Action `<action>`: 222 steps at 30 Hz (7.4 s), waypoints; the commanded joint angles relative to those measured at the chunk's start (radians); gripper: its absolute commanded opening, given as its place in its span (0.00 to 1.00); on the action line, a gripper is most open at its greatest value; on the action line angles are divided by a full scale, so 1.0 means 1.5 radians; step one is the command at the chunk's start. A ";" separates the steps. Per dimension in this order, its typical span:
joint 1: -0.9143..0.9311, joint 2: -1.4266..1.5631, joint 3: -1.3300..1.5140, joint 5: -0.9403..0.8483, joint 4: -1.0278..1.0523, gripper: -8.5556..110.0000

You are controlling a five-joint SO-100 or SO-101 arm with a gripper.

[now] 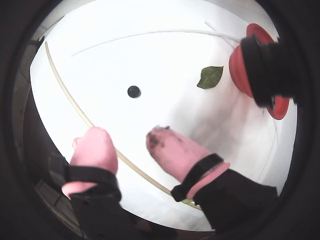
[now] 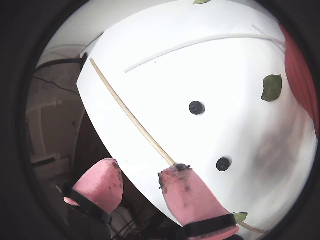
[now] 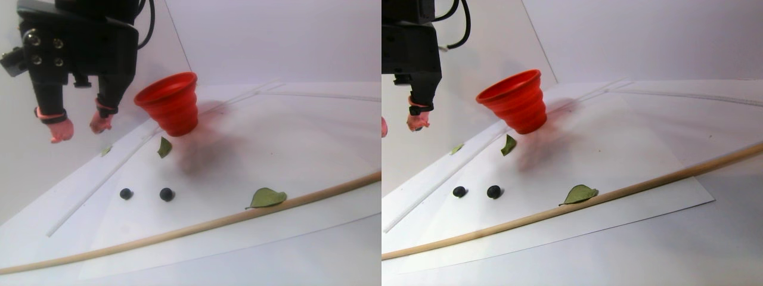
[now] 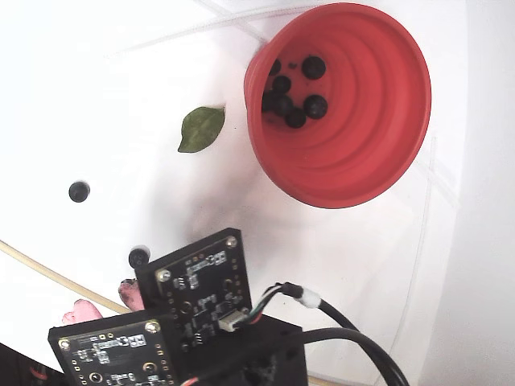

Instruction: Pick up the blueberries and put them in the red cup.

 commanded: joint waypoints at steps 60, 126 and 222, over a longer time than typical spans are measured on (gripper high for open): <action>0.050 -0.520 -0.205 -0.122 -0.340 0.20; 0.069 -0.744 -0.388 -0.176 -0.430 0.20; 0.134 0.020 -0.190 -0.013 0.031 0.16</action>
